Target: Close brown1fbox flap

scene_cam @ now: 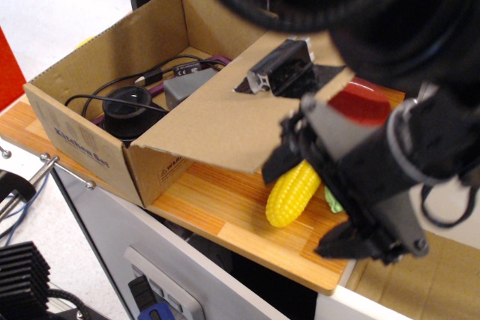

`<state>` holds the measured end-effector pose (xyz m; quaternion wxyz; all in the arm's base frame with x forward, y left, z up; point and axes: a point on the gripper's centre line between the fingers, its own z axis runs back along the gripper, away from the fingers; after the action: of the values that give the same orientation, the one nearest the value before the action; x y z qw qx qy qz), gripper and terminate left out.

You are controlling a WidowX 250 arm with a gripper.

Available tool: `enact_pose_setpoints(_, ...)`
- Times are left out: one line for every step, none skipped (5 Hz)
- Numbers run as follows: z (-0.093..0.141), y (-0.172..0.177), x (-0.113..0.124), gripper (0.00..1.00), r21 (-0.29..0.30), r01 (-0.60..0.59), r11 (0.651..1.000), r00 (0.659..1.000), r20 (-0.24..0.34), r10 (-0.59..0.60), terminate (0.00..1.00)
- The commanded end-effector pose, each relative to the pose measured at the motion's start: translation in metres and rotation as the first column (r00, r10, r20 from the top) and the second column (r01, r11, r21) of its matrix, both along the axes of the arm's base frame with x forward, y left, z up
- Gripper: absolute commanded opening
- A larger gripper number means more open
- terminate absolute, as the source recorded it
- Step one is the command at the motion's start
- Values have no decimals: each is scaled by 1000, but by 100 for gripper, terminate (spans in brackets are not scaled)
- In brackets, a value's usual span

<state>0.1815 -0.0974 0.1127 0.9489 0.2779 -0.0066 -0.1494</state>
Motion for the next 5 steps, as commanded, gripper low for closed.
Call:
enact_pose_setpoints(48, 38, 5, 100, 86, 109, 990, 994, -26, -107, 0)
enact_pose_setpoints(55, 85, 1, 100, 104, 224, 969, 974, -58, -219, 0)
enact_pose_setpoints(52, 124, 9, 100, 40, 293, 955, 953, -86, -289, 0)
enact_pose_setpoints(47, 161, 20, 100, -37, 353, 935, 927, -120, -354, 0)
enact_pose_setpoints(44, 190, 34, 100, -128, 405, 905, 890, -169, -423, 0)
